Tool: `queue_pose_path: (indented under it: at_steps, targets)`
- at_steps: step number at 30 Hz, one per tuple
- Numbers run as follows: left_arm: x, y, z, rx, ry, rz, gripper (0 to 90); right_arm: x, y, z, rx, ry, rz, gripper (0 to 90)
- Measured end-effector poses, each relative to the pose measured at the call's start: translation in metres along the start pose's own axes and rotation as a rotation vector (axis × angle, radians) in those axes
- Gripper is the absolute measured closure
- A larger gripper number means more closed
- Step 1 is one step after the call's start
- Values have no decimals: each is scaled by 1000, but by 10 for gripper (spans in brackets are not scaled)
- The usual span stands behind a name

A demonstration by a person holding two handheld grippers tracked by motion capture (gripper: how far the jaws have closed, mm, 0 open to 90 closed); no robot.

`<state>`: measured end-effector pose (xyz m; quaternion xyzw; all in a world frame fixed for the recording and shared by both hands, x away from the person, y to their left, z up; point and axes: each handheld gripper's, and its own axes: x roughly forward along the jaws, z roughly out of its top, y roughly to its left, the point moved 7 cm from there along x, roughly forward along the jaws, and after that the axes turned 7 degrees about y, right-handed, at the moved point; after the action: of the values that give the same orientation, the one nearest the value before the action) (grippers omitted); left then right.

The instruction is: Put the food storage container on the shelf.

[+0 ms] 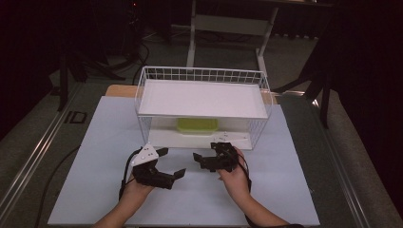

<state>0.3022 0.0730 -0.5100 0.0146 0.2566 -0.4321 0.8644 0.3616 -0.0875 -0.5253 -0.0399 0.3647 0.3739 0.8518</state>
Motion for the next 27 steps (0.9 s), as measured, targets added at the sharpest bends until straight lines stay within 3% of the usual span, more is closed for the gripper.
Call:
queue_pose_path:
  at_steps: [3, 9, 15, 19, 23, 27]
  targets:
    - [0, -1, 0, -1, 4, -13, 11, -7, 2, 0, -24, -4, -6, 179]
    - [-2, -2, -4, 5, 19, -13, 11, -21, 8, -8, -69, -7, 43, 191]
    - [-13, -5, -5, 5, 13, -18, 11, -34, 9, -20, -74, -1, 69, 189]
    - [-21, -4, -8, 2, 9, -17, 11, -45, 6, -25, -99, -24, 56, 188]
    - [-27, -6, -13, -2, 15, -22, 11, -56, 2, -30, -91, -64, 50, 179]
    - [-32, -7, -19, -2, 21, -34, 11, -67, -4, -36, -87, -68, 40, 171]
